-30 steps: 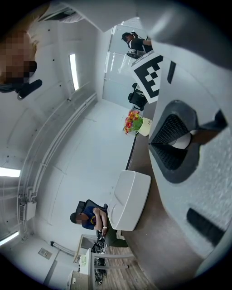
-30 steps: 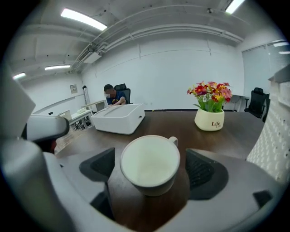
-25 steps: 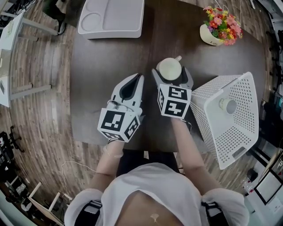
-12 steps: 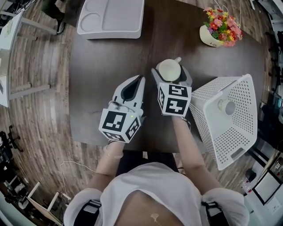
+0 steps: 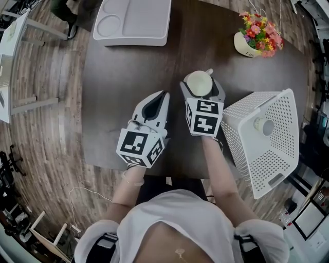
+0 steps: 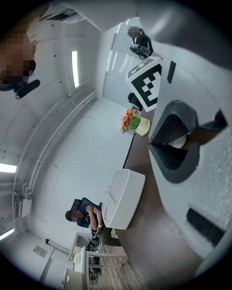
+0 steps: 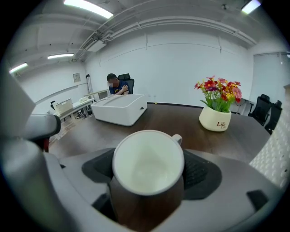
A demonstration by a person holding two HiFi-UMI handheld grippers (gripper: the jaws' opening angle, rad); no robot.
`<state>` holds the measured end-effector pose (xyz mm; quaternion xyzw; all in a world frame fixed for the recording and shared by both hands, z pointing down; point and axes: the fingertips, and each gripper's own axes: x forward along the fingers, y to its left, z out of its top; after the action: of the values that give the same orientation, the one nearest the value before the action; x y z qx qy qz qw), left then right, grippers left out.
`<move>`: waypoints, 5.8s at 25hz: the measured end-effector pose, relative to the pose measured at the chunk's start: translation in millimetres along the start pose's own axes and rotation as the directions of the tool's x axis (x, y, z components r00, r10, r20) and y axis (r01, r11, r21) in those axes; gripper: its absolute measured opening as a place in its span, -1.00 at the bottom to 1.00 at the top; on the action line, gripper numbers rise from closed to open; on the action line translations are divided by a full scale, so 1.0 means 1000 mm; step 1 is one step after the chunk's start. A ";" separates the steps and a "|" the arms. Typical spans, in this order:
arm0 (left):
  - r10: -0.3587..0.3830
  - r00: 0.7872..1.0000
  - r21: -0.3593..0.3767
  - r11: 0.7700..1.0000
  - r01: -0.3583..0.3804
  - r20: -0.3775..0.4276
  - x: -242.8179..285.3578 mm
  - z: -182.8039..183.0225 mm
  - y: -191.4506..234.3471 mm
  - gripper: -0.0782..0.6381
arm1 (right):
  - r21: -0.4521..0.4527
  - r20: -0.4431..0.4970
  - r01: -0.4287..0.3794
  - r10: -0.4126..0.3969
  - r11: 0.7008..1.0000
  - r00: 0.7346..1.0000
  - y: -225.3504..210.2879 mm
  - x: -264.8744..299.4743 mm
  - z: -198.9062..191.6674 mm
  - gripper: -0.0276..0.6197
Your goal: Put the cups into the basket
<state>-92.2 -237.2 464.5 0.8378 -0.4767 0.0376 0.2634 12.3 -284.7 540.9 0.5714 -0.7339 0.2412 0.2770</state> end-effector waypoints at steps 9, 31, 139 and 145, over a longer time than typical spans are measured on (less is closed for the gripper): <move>0.010 1.000 -0.011 1.000 -0.010 0.011 -0.006 0.003 0.003 -0.76 | -0.004 0.031 -0.019 0.020 1.000 0.999 0.007 -0.008 0.009 0.43; -0.012 0.998 0.052 0.999 0.008 0.061 -0.054 0.026 -0.020 -0.76 | -0.017 0.092 -0.082 0.083 0.996 0.992 0.049 -0.084 0.009 0.43; -0.176 0.976 0.160 0.975 0.155 0.126 0.024 0.040 -0.229 -0.76 | -0.118 0.043 -0.237 0.244 0.964 0.969 -0.155 -0.206 -0.034 0.43; -0.107 0.984 0.117 0.989 0.090 0.145 0.019 0.033 -0.212 -0.76 | -0.153 0.016 -0.265 0.270 0.952 0.963 -0.143 -0.180 -0.050 0.43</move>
<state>85.1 -181.6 355.9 0.8741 -0.4504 -0.0129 0.1815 192.5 -157.5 459.7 0.4488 -0.8254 0.2103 0.2703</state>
